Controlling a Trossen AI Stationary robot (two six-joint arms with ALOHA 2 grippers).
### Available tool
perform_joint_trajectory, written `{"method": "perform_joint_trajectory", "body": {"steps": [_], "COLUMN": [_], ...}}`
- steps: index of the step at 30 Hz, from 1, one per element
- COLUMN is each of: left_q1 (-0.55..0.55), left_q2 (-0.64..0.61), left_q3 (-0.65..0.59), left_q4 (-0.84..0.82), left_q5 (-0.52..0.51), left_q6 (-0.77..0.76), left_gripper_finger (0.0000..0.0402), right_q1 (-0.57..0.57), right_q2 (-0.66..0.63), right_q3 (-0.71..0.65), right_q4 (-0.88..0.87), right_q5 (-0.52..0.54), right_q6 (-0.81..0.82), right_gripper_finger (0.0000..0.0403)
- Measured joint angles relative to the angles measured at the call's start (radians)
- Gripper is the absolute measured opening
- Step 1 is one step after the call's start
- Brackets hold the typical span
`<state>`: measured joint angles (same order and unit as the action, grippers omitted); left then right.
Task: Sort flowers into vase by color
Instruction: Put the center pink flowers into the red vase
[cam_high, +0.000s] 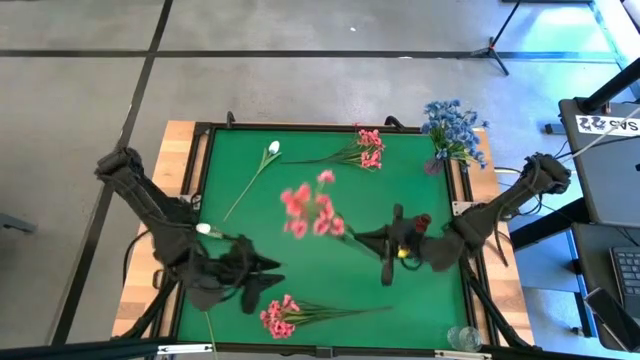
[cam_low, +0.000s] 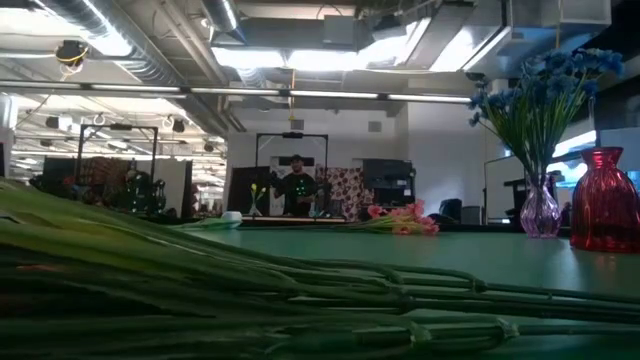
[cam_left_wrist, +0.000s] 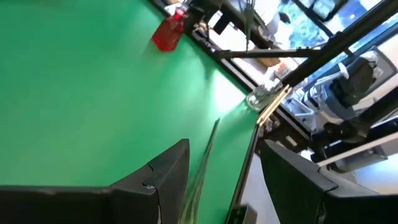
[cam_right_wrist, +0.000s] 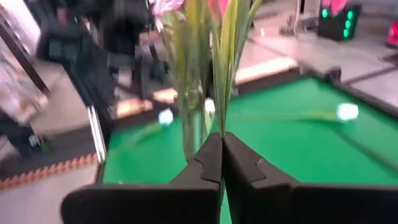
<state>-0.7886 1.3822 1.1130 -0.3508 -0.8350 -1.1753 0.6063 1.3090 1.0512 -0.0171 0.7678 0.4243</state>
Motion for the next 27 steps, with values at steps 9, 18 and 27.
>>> {"method": "perform_joint_trajectory", "body": {"steps": [9,18,27], "left_q1": [0.278,0.501,0.644], "left_q2": [0.140,0.148,0.148], "left_q3": [0.000,0.000,0.000], "left_q4": [0.581,0.770,0.815], "left_q5": [0.223,0.434,0.550], "left_q6": [0.453,0.610,0.746], "left_gripper_finger": [0.0192,0.0193,0.0193], "right_q1": [-0.159,-0.272,-0.367], "right_q2": [-0.033,-0.164,-0.207], "right_q3": [0.001,0.001,0.001], "right_q4": [0.284,0.272,0.269], "right_q5": [-0.249,-0.352,-0.418], "right_q6": [-0.172,-0.171,-0.171], "right_gripper_finger": [0.0001,0.0000,0.0000]}}
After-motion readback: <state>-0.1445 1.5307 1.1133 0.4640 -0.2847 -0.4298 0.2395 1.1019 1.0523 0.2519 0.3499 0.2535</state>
